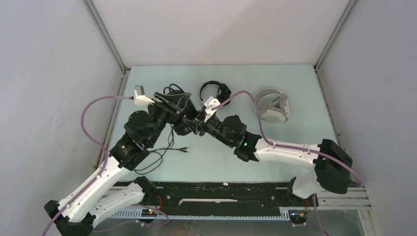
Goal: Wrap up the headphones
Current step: Wrap the headphones cable around the headphones.
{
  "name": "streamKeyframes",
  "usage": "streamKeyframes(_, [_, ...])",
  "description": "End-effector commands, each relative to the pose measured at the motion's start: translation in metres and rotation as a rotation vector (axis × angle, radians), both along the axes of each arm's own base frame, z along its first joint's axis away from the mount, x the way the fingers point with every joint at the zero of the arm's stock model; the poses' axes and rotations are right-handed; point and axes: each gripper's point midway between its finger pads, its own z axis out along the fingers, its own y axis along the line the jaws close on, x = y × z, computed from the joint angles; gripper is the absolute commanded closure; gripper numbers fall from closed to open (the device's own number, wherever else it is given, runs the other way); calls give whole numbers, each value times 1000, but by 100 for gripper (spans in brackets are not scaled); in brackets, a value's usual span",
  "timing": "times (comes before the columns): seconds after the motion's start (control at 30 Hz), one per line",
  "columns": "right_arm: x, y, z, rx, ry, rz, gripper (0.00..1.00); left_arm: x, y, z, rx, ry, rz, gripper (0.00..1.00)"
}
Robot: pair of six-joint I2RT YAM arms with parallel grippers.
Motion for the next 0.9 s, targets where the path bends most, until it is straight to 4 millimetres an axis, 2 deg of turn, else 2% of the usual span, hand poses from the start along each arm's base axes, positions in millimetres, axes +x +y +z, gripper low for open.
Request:
streamKeyframes(0.0, [13,-18,40,68,-15,-39,95,-3,3,16,10,-89,-1,40])
streamKeyframes(0.07, [15,-30,46,69,6,-34,96,-3,3,11,69,-88,-1,31])
streamKeyframes(0.13, [23,-48,52,71,30,-54,97,-6,1,11,142,-121,-24,28])
streamKeyframes(0.27, [34,-73,45,26,80,-38,100,-12,0,10,315,-229,-68,27])
streamKeyframes(0.3, [38,-81,37,-3,105,-52,100,-13,1,9,367,-254,-68,27])
streamKeyframes(0.37, [44,-99,32,-28,140,-82,100,-10,7,4,519,-302,-54,28])
streamKeyframes(0.47, [43,-120,31,-43,190,-61,100,-3,15,-4,793,-358,-59,31])
streamKeyframes(0.63, [25,-140,35,-68,266,13,100,-14,0,-24,1241,-599,-316,29])
streamKeyframes(0.73, [5,-142,41,-60,290,124,100,-25,-12,-33,1353,-764,-438,23])
streamKeyframes(0.87, [-24,-137,49,-50,324,287,100,-30,-14,-27,1400,-872,-445,10])
